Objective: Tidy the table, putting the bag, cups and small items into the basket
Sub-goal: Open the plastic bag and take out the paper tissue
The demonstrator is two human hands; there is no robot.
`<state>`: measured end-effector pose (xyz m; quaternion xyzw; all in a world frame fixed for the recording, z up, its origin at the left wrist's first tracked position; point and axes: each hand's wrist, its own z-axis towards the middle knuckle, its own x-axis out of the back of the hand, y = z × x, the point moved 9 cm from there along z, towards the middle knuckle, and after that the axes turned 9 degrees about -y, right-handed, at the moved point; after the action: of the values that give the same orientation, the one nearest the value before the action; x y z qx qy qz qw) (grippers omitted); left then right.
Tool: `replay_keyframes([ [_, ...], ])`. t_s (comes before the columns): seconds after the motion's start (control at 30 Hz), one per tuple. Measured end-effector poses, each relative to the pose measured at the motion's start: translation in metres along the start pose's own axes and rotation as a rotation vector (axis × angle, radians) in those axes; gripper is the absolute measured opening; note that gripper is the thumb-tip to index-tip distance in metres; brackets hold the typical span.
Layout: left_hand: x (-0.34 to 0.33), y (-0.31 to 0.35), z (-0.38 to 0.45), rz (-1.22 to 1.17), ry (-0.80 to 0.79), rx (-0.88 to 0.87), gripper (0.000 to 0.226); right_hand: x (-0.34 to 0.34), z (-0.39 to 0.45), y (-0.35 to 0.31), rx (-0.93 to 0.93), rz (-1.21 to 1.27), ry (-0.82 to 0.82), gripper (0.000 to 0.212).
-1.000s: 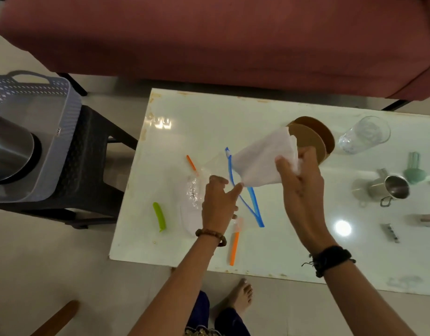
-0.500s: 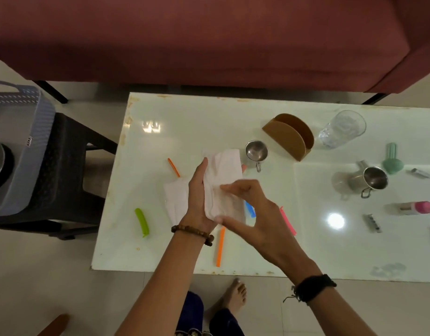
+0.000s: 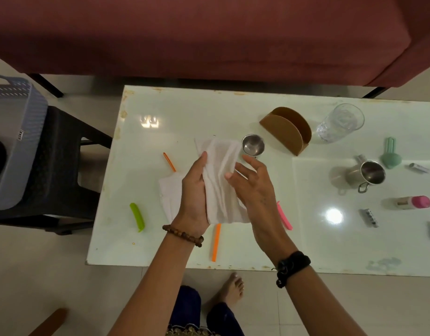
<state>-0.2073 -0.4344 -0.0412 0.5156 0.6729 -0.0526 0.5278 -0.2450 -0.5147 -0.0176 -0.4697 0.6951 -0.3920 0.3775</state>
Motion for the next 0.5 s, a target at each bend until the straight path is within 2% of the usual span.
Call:
replay_keyframes([
  [0.1,0.006,0.009,-0.004,0.034,0.02,-0.062,0.038,0.011,0.001,0.004,-0.019,-0.007,0.02,0.034],
  [0.23,0.014,0.014,-0.007,0.133,0.073,-0.047,0.031,0.02,0.007,0.016,-0.089,0.09,0.052,0.021],
  [0.37,0.013,0.015,-0.008,0.149,0.062,-0.045,0.031,0.014,0.011,0.026,-0.157,0.249,0.034,0.033],
  [0.5,0.01,0.014,-0.008,0.112,0.044,-0.044,0.035,0.008,0.011,0.028,-0.154,0.241,-0.007,0.028],
])
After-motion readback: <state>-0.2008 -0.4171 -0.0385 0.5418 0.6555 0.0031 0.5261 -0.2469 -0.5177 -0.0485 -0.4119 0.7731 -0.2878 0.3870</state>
